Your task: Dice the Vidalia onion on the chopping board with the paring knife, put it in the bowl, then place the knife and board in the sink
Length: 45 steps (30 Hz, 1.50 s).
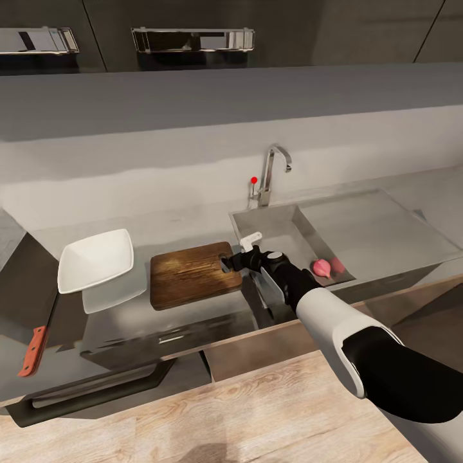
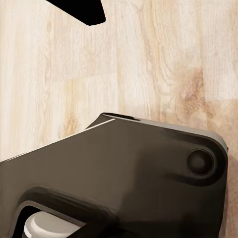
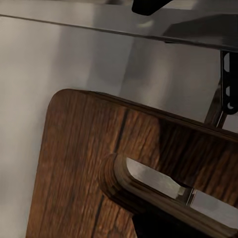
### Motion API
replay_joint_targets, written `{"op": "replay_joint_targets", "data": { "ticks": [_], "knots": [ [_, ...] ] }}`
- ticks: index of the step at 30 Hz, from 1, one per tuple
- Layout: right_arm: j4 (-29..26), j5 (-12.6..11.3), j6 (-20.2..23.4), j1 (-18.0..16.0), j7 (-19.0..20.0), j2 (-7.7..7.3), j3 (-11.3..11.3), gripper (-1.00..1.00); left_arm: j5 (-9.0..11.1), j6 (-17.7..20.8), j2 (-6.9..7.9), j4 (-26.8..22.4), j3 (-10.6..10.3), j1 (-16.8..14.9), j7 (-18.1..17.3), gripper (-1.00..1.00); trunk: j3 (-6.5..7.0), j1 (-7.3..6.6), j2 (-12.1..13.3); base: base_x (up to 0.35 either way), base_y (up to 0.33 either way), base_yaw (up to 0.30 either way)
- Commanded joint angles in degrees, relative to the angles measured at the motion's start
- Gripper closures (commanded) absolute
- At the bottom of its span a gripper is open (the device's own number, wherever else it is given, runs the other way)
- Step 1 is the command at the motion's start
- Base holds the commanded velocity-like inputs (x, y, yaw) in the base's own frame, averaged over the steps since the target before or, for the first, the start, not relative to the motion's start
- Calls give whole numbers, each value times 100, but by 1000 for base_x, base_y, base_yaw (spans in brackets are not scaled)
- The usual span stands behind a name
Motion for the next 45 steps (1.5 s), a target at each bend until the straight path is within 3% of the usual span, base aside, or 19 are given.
{"op": "replay_joint_targets", "data": {
  "ticks": [1, 12, 15, 17, 23, 26, 31, 45],
  "knots": [
    [-5, -24, 31, -5, 4, 0, 12, -100, 14, -15, -3, -3, 25, 0, -4, -100, -9, 3, -9, 0, 0, 0],
    [-80, -19, 51, -5, 20, 0, 27, -100, 14, -15, -3, -5, 25, 1, -5, -100, -9, 3, -9, 0, 0, 0],
    [-390, -13, 134, -5, 8, 0, 22, -100, 13, -15, -3, -2, 25, 0, -4, -100, -9, 3, -9, 0, 0, 0],
    [-744, -10, 334, -5, 2, 0, 20, -100, 13, -15, -3, -4, 25, 0, -3, -100, -9, 3, -9, 0, 0, 0],
    [-2416, 1, 1936, -5, -9, 0, 8, -100, 13, -15, -3, -6, 25, 0, -5, -100, -9, 3, -9, 0, 0, 0],
    [-2906, 2, 2362, -5, -12, 0, 5, -100, 13, -15, -3, -6, 25, 0, -4, -100, -9, 3, -9, 0, 0, 0],
    [-3133, 3, 2542, -5, -13, 0, -2, -100, 16, -15, -3, -6, 25, 1, -3, -100, -9, 3, -9, -61, 19, 0],
    [-3115, -6, 2554, -5, -4, 0, 2, -100, 21, -15, -3, -5, 25, 0, -3, -100, -9, 3, -9, -275, 115, 0]
  ]
}}
